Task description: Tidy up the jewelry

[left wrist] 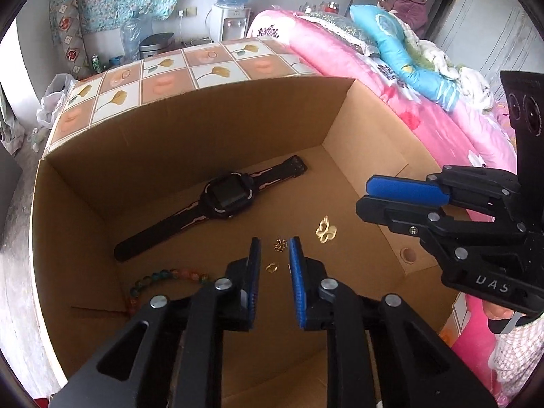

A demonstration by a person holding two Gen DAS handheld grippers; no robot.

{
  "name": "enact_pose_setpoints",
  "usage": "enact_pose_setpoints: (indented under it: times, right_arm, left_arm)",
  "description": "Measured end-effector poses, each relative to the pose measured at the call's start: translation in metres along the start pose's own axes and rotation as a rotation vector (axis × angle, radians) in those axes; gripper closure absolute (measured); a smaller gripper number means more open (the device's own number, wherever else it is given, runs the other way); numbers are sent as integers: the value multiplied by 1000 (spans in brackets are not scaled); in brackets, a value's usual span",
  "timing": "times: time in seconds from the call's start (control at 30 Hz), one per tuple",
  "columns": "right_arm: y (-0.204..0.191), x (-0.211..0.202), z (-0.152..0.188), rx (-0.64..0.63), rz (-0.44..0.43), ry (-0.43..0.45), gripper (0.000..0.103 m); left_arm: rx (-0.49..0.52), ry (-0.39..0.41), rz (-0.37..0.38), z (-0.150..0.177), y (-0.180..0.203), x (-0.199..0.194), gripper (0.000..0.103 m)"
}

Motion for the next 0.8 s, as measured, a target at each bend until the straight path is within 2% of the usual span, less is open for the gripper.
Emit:
enact_pose_setpoints:
  times: [0.27,0.43,0.63,0.8]
  right_arm:
    - [4,-20,-3,4,-11,70,84]
    - [9,-43,-7,25,-20,142,84]
    - [10,-82,-3,49,-35,227,84]
    - [6,-112,15,72,-97,291,84]
  left_arm:
    - [-23,13,12,-3,-4,-4,81]
    - [-26,50,21,-2,-3,-18,81]
    - [-6,157,49,10,2,-55,81]
    - [38,305,105,37,12,-100,79]
Point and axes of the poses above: each gripper's, at about its wrist camera, not at the fingertips, and x roughly the way its jaws point, y to its right, z to its underside, the point moved 4 cm from there along x, roughly the way its jaws point, and after that the axes turned 2 degrees about z, right-handed, at the moved point
